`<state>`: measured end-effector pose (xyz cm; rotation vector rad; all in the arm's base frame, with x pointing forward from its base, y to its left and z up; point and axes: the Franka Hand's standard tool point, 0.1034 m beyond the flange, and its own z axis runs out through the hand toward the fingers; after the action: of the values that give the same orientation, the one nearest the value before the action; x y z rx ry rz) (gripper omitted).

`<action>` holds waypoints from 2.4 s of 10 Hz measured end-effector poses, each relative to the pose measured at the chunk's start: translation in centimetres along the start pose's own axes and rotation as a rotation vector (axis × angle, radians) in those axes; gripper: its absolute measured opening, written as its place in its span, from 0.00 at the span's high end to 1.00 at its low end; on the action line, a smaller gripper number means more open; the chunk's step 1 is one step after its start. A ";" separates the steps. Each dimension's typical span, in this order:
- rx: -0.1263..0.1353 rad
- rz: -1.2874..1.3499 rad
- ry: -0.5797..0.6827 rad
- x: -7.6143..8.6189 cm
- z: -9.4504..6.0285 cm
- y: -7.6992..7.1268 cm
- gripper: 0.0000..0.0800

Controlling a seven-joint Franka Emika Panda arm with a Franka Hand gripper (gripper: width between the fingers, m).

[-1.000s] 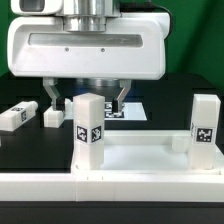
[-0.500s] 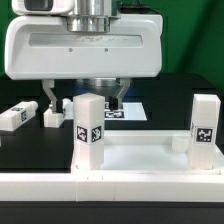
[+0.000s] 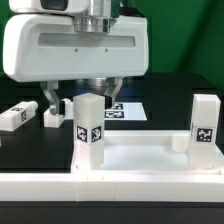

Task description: Assemble desk

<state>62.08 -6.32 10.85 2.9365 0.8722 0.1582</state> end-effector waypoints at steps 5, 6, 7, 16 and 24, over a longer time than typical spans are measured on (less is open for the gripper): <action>0.008 0.070 -0.005 -0.1 0.0 -0.2 0.63; 0.009 0.137 -0.006 -0.1 0.0 -0.2 0.63; 0.009 0.202 -0.007 -0.1 0.0 -0.3 0.63; 0.023 0.865 -0.011 0.1 0.1 -0.9 0.63; 0.018 1.027 -0.015 0.2 0.2 -1.1 0.33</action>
Offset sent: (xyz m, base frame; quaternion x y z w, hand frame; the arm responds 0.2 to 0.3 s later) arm 0.0000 0.0000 0.0000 0.0000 0.0000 0.0000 1.0000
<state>61.63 -5.29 10.58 3.0569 -0.6977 0.1683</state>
